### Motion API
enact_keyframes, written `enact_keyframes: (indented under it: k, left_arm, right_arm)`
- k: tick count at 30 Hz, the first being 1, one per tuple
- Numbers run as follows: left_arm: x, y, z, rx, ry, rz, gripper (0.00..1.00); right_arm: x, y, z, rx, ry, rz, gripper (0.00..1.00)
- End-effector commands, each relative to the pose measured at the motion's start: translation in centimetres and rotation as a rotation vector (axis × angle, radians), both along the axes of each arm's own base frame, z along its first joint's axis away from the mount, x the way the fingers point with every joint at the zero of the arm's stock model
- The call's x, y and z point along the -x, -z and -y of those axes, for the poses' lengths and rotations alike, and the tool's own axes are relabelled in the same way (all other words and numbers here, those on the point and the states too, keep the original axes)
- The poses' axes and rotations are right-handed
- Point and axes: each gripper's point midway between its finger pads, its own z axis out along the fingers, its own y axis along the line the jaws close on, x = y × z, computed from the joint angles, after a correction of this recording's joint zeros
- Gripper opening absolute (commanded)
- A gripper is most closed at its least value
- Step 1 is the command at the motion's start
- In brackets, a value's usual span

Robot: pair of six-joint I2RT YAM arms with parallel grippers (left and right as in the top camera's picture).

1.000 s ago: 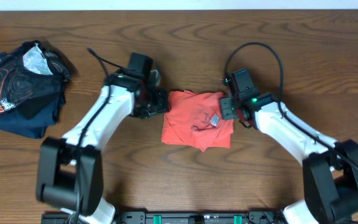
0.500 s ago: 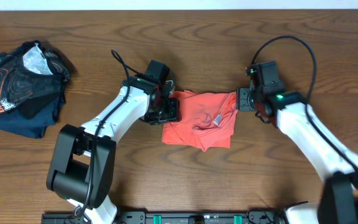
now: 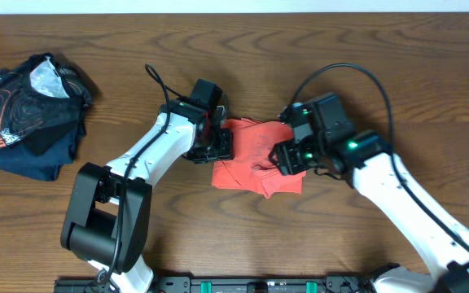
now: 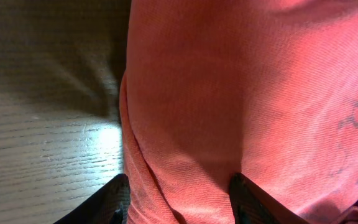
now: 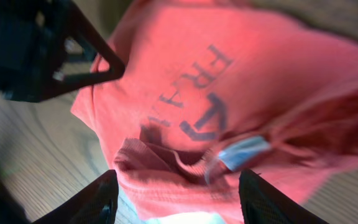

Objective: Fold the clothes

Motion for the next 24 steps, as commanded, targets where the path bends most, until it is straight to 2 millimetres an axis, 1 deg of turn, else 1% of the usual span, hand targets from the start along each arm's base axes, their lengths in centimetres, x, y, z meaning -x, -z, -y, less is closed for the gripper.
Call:
enact_keyframes:
  k: [1, 3, 6, 7, 9, 10, 11, 13, 16, 17, 18, 19, 21, 23, 24]
  left_arm:
    - [0.1, 0.1, -0.2, -0.015, 0.019, 0.007, 0.54]
    - [0.1, 0.1, -0.2, -0.015, 0.019, 0.007, 0.54]
    - [0.1, 0.1, -0.2, -0.015, 0.019, 0.007, 0.54]
    - [0.1, 0.1, -0.2, -0.015, 0.019, 0.007, 0.54]
    - [0.1, 0.1, -0.2, -0.015, 0.019, 0.007, 0.54]
    - [0.1, 0.1, -0.2, -0.015, 0.019, 0.007, 0.54]
    - [0.1, 0.1, -0.2, -0.015, 0.019, 0.007, 0.54]
    - [0.1, 0.1, -0.2, -0.015, 0.019, 0.007, 0.54]
    - [0.1, 0.1, -0.2, -0.015, 0.019, 0.006, 0.54]
    - [0.1, 0.1, -0.2, -0.015, 0.019, 0.006, 0.54]
    - [0.1, 0.1, -0.3, -0.015, 0.019, 0.006, 0.54]
    - [0.2, 0.1, -0.3, -0.015, 0.019, 0.005, 0.54]
    - [0.2, 0.1, -0.3, -0.016, 0.019, 0.003, 0.54]
    - [0.3, 0.2, -0.3, -0.018, 0.019, 0.0, 0.54]
    - [0.4, 0.2, -0.3, -0.018, 0.019, -0.004, 0.54]
  right_arm:
    - [1.1, 2.1, -1.6, 0.005, -0.068, -0.068, 0.61]
    - [1.9, 3.6, -2.0, 0.029, -0.09, -0.115, 0.62]
    - [3.0, 4.8, -2.2, 0.059, -0.122, -0.158, 0.63]
    - [3.3, 5.0, -2.2, 0.071, -0.141, -0.161, 0.59]
    - [3.3, 5.5, -0.8, 0.148, -0.113, -0.164, 0.29]
    - [3.1, 5.9, 0.3, 0.199, -0.071, -0.167, 0.18]
    - [2.9, 6.2, 1.9, 0.269, -0.006, -0.17, 0.16]
    - [2.3, 6.6, 5.0, 0.399, 0.11, -0.162, 0.13]
    - [1.8, 6.5, 9.4, 0.574, 0.25, -0.139, 0.1]
    - [1.6, 6.3, 10.9, 0.624, 0.31, -0.135, 0.11]
    - [1.5, 6.2, 11.9, 0.651, 0.354, -0.134, 0.13]
    - [1.4, 6.1, 12.7, 0.662, 0.39, -0.135, 0.16]
    - [0.7, 6.1, 13.2, 0.651, 0.421, -0.128, 0.18]
    - [-0.2, 6.0, 13.5, 0.629, 0.451, -0.11, 0.17]
    - [-0.5, 6.0, 13.4, 0.609, 0.457, -0.106, 0.17]
